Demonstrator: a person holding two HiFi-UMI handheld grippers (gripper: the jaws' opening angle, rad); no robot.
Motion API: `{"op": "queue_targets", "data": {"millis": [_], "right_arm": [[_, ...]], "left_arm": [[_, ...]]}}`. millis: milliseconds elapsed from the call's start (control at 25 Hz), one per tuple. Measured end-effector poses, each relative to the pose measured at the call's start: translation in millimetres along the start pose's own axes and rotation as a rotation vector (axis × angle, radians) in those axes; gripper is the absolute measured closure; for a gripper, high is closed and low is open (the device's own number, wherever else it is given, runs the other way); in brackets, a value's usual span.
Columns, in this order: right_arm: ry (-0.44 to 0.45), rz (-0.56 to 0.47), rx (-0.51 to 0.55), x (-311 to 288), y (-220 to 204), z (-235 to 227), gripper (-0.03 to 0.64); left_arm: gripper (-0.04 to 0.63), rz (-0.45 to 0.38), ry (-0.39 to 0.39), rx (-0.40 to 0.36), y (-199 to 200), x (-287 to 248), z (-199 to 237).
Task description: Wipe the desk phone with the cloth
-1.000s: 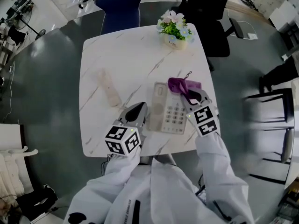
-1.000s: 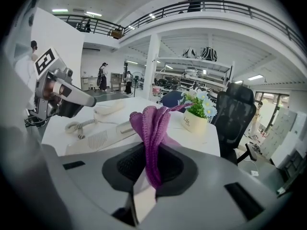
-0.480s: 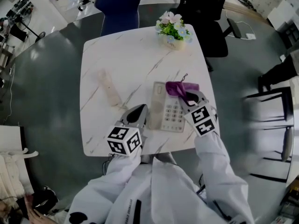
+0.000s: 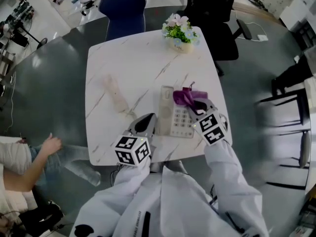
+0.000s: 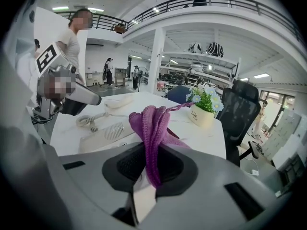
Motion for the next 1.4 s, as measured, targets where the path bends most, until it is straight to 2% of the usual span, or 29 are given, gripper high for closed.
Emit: {"op": "queue_targets", "data": {"millis": [1400], "right_arm": [[0.057, 0.086, -0.032, 37.4, -28.2, 45.8, 0.575]], "left_arm": [[0.598, 0.003, -0.047, -0.004, -7.1, 26.7, -15.1]]}}
Point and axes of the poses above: the fingertips, and each gripper's own axes: x backward along the fingers, z to its left, y out of its top, the point moved 5 cm from there along x, backward along the fingers, and after that the axes turned 15 degrees about -y, right-handed, at the moved point
